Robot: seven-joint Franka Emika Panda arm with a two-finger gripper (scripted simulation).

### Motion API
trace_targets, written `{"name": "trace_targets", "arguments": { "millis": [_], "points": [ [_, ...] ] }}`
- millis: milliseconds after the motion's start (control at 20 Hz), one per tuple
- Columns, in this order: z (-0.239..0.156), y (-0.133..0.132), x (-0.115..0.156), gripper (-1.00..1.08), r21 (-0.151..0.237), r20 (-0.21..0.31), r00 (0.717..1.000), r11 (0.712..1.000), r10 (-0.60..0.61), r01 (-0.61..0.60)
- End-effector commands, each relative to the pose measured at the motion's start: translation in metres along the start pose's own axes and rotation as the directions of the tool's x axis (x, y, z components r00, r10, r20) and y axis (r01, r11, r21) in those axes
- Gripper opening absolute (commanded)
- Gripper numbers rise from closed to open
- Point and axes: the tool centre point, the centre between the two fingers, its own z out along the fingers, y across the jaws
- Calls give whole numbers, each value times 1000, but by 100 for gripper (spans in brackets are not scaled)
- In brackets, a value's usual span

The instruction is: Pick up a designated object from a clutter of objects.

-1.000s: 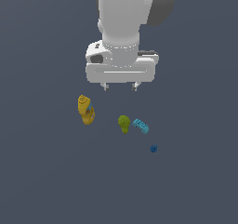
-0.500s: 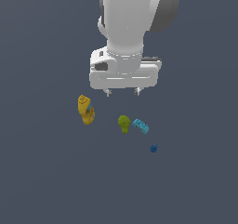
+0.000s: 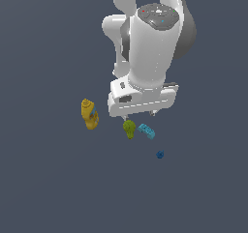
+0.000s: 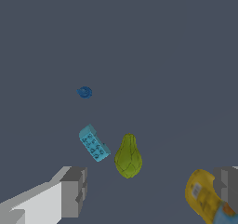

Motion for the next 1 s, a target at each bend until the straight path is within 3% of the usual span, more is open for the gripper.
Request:
{"name": "trace_targets", "arguments": {
  "millis": [0, 450, 950],
  "points": [
    [20, -12, 15, 100, -2, 0, 998, 998, -55, 55],
    [97, -63, 57, 100, -1, -5, 969, 969, -248, 248],
    [152, -100, 76, 100, 7, -12, 930, 930, -366, 366]
  ]
}}
